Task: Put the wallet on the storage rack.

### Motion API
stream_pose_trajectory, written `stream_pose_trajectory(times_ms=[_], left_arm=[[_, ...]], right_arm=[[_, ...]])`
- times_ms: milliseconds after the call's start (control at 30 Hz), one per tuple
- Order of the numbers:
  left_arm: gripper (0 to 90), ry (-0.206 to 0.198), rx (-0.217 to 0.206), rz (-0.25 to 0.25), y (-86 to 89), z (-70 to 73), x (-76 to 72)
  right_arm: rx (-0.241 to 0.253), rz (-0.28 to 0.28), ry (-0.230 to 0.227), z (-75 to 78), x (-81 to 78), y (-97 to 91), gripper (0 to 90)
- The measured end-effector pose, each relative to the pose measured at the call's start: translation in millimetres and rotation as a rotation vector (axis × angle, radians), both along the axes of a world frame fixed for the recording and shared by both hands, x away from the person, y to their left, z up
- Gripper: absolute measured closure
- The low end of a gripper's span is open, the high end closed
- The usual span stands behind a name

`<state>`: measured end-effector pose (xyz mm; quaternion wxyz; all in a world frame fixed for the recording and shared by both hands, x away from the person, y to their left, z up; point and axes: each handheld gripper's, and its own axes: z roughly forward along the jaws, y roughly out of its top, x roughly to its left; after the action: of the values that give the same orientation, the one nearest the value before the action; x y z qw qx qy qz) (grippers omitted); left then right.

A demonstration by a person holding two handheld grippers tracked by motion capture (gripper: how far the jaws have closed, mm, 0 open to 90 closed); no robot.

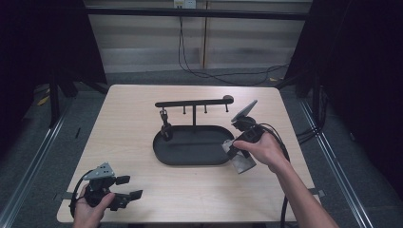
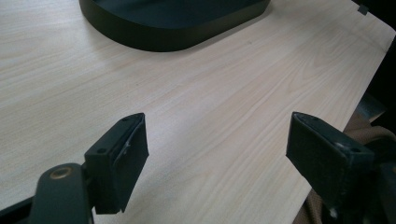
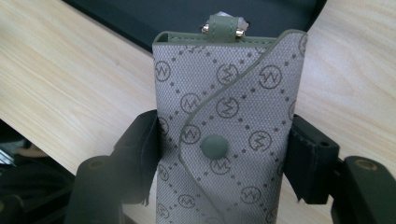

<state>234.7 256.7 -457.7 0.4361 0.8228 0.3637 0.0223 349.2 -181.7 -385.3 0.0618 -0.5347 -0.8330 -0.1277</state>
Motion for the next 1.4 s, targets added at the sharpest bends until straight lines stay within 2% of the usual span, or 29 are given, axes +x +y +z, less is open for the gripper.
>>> stream_pose_trajectory(times_ms=[367, 767, 1033, 1400], left_arm=[[20.7, -0.001, 0.006, 0.001, -0.2, -0.4, 0.1], [20.7, -0.001, 0.014, 0.005, -0.5, -0.9, 0.3], [20.7, -0.001, 0.016, 0.001, -0.6, -1.1, 0.4], [20.7, 0.0, 0.018, -0.001, -0.1, -1.4, 1.0]], right_arm=[[0.035, -0.044, -0.023, 3.2, 13.8, 1.0, 35.1], [0.102, -0.144, -0.059, 1.7, 30.6, 1.1, 35.1], [0.142, -0.201, -0.071, -4.8, 40.3, -3.9, 35.1], [0.187, -0.262, -0.076, -26.2, 49.6, -7.3, 35.2]])
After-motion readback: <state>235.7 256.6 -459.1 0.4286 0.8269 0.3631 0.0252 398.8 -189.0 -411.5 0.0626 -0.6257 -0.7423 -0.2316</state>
